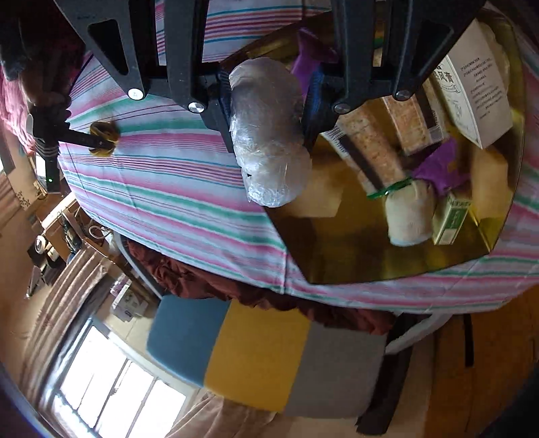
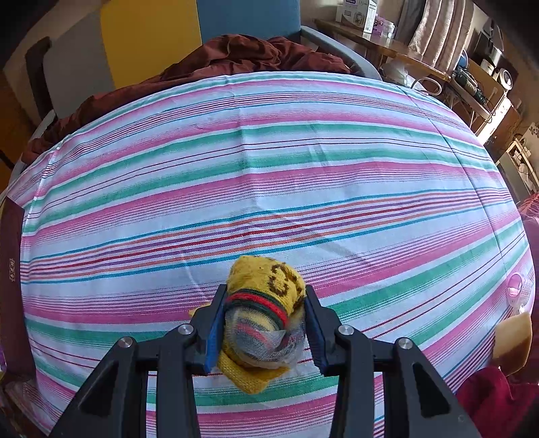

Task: Organize objects
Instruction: 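Carry the plastic bundle into the gold tray and open the left tool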

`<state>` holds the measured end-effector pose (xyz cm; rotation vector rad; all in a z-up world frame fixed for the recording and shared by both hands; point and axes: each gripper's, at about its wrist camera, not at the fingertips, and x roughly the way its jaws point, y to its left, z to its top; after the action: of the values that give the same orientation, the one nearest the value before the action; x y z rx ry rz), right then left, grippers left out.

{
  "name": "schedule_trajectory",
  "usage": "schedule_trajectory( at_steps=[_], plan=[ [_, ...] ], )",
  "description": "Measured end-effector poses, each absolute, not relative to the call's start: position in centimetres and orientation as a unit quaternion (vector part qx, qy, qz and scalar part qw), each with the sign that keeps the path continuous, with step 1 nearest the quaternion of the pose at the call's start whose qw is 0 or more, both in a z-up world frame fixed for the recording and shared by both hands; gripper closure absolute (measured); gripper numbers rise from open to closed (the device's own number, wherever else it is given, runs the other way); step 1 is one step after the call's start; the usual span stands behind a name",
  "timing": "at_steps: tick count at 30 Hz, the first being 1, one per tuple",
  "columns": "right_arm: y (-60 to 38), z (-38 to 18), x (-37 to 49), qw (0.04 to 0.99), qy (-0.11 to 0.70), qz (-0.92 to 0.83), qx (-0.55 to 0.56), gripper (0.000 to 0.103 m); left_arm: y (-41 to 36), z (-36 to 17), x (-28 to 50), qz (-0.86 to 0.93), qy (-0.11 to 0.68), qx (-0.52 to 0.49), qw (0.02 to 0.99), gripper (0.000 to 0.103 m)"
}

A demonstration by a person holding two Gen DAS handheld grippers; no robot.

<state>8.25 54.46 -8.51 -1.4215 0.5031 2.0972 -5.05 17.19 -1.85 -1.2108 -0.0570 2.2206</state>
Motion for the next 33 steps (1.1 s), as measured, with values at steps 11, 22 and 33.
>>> schedule_trajectory(
  at_steps=[11, 22, 33],
  plan=[
    [54.2, -8.5, 8.6, 0.275, 0.186, 0.780, -0.530, 0.061, 18.1, -4.9, -6.4, 0.825, -0.011, -0.490, 0.281, 0.064],
    [54.0, -8.5, 8.4, 0.275, 0.177, 0.780, -0.533, 0.060, 17.2, -4.2, -5.7, 0.842, 0.012, -0.463, 0.275, 0.041],
    [52.4, -8.0, 8.1, 0.274, 0.161, 0.783, -0.535, 0.061, 14.4, -1.0, -3.0, 0.881, 0.041, -0.400, 0.250, 0.040]
  ],
)
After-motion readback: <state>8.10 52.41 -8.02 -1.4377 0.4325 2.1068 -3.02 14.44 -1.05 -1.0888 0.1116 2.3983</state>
